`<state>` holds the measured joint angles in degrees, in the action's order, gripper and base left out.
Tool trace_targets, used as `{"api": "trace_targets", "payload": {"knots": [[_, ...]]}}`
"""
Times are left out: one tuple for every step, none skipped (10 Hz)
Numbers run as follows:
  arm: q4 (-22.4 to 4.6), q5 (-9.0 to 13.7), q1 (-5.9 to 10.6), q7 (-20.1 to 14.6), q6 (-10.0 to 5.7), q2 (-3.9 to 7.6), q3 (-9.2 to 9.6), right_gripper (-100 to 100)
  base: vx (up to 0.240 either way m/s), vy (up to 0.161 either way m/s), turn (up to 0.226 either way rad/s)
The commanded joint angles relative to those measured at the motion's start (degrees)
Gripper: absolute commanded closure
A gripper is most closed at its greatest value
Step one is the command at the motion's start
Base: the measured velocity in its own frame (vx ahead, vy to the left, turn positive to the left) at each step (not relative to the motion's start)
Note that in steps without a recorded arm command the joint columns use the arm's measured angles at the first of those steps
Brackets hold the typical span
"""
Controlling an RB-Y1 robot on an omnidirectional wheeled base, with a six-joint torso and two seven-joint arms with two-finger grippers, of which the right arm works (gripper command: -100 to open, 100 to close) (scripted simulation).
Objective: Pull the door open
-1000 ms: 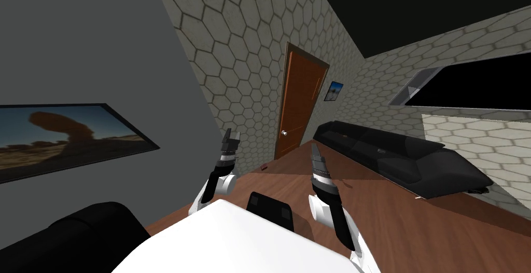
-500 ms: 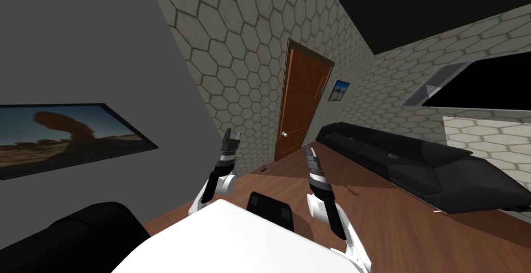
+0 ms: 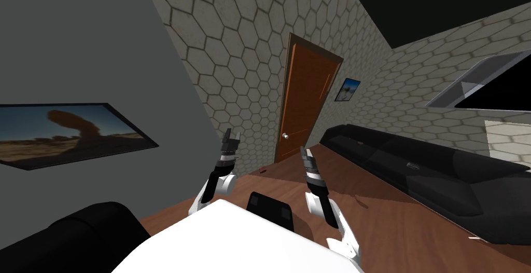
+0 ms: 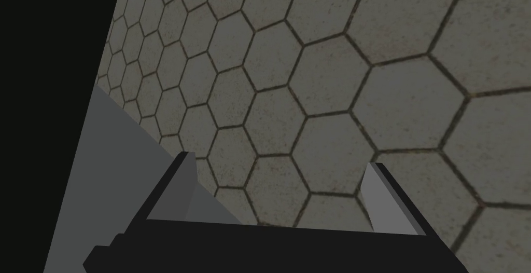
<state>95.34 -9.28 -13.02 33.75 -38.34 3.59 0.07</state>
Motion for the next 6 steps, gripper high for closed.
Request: {"api": "trace_targets", "payload": {"knots": [[-1.96, -0.33, 0.24, 1.20, -0.76, -0.10, 0.04, -100, 0.045, -0.055, 0.031], [-3.84, -0.77, 1.06, 2.62, -1.08, -0.02, -0.10, -100, 0.039, -0.046, 0.058], [-4.06, -0.77, 1.06, 2.62, -1.08, -0.02, -0.10, -100, 0.033, -0.034, 0.036], [-6.06, -1.21, 1.89, 4.04, -1.39, 0.06, -0.23, -100, 0.041, -0.034, 0.069], [-7.75, -1.65, 2.72, 5.46, -1.70, 0.13, -0.37, -100, 0.064, -0.060, 0.120], [-9.62, -2.09, 3.54, 6.89, -2.02, 0.21, -0.50, -100, 0.067, -0.090, 0.093]]}}
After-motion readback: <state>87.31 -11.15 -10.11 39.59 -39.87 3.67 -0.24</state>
